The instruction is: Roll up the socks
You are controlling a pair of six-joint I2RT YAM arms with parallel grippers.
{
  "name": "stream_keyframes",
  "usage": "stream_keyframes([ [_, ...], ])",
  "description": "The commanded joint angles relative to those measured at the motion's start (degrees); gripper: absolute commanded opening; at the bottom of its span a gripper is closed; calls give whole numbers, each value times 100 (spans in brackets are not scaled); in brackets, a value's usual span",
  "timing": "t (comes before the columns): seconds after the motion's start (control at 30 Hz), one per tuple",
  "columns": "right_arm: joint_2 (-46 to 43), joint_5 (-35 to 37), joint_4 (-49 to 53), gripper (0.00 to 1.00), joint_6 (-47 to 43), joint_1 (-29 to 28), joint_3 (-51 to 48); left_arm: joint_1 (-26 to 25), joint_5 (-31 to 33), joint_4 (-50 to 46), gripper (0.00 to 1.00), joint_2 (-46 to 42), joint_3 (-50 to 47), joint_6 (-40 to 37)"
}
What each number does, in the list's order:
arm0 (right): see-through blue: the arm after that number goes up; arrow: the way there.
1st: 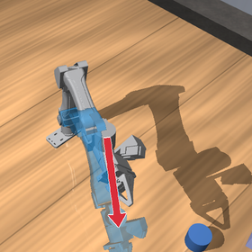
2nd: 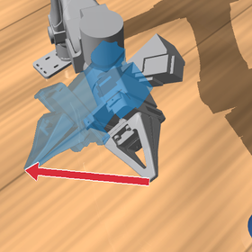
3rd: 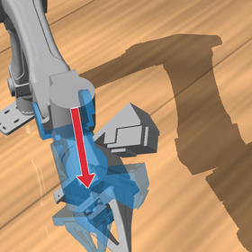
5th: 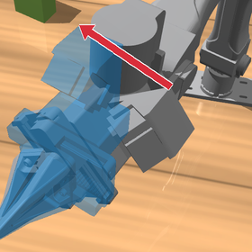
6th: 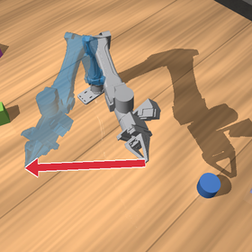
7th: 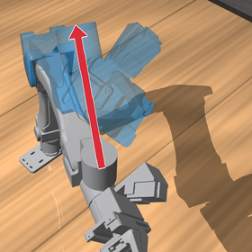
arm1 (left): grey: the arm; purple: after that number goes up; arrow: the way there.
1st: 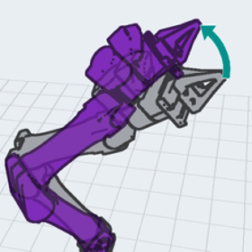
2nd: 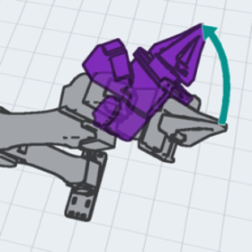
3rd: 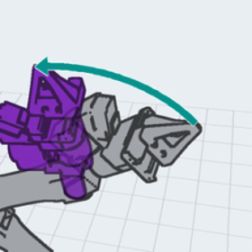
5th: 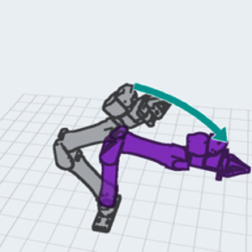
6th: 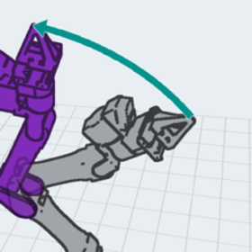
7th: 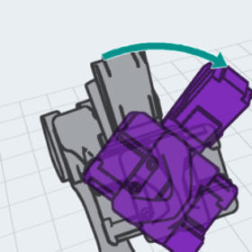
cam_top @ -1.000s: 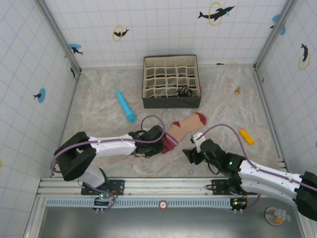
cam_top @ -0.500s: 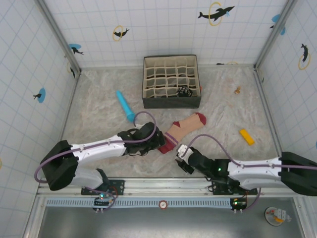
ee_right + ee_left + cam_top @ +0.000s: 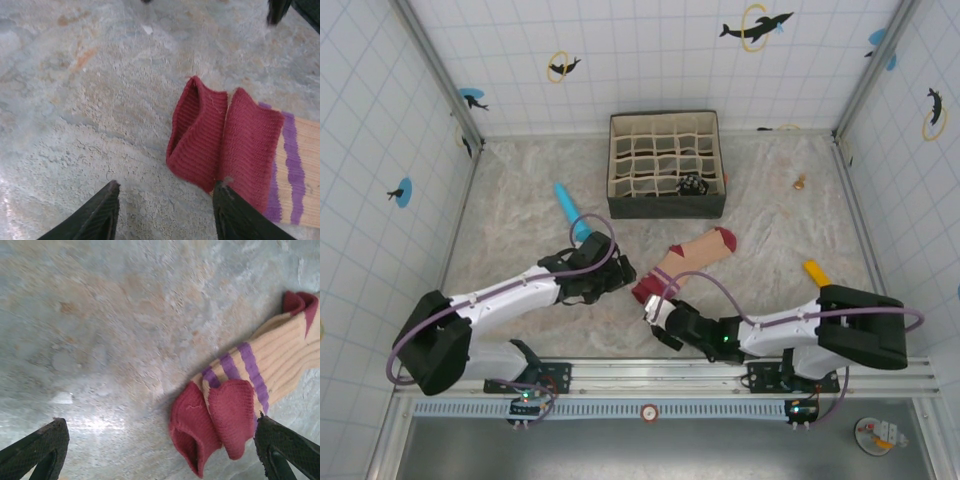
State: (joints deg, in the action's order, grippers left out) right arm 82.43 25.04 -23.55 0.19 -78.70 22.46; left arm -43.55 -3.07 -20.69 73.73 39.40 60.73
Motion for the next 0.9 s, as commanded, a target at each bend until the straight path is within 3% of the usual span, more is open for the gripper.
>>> stream_keyframes([
  [0.0,296,206,-395,50,-18,-23,255,142,-99,-317,97,-183,-20,-315],
  [0.4,1413,828,-564,35,58,108,845,198,-205,-220,97,-263,-265,-301],
  [0.5,1598,955,-599,28,91,151,930,198,-207,-237,97,-281,-264,-302],
  [0.63,1667,1091,-582,11,138,153,1019,198,-194,-259,97,-308,-266,-304],
  [0.7,1585,1039,-549,0,210,185,1023,198,-182,-246,97,-324,-275,-296],
  [0.87,1183,451,-329,0,587,462,978,198,-261,-152,94,-294,-290,-287],
])
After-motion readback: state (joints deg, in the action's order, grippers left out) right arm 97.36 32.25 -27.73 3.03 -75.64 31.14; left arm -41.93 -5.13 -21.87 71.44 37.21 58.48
